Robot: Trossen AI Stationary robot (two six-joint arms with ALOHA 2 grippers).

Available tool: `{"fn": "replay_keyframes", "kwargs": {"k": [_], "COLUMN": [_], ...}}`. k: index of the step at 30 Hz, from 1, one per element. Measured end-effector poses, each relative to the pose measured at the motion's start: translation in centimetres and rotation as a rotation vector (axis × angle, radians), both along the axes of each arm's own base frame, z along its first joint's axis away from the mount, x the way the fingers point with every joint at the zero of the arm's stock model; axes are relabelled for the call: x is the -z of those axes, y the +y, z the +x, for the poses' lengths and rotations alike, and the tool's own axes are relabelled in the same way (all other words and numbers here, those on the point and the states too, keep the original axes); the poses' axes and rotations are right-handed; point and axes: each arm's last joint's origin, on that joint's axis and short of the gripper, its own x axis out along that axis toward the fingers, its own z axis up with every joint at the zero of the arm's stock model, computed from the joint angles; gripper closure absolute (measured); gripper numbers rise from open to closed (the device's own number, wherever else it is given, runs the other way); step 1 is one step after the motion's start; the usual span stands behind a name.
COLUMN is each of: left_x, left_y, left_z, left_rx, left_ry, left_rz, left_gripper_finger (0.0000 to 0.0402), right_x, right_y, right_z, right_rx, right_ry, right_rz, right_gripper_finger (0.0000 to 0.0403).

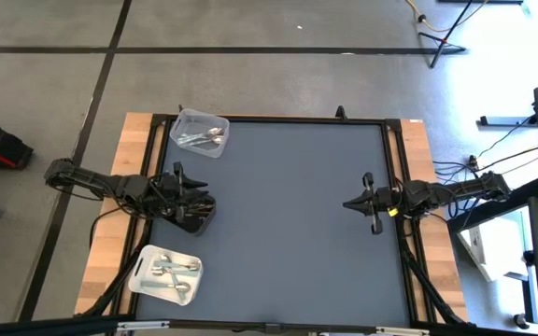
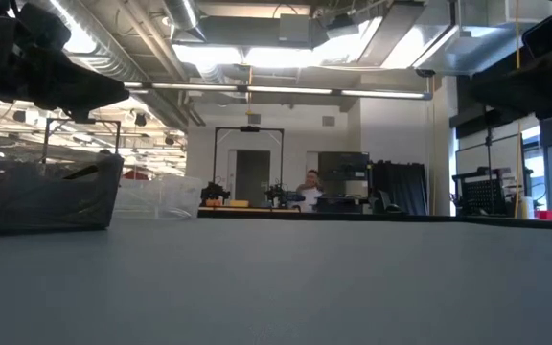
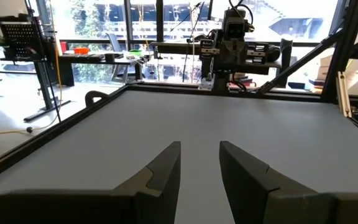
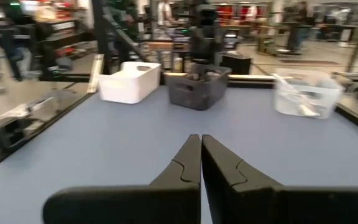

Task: Sort silverware by color (type)
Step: Return to Home Position

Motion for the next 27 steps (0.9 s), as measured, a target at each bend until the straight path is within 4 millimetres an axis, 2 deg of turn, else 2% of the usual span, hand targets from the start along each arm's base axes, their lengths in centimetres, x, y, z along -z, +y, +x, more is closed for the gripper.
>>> {"fn": "replay_keyframes", "kwargs": {"k": [27], "left_x": [0.0], "left_y": [0.0], "left_z": [0.0], "left_rx": [0.0], "left_ry": [0.0], "left_rz": [0.0], "left_gripper_finger": [0.0296], "right_x": [0.14], "right_y": [0.1], "right_z": [-0.01], "right_rx": [-0.036], "right_ry": [0.016], "right_rz": [0.008], "right_gripper_finger": [0.0398]}}
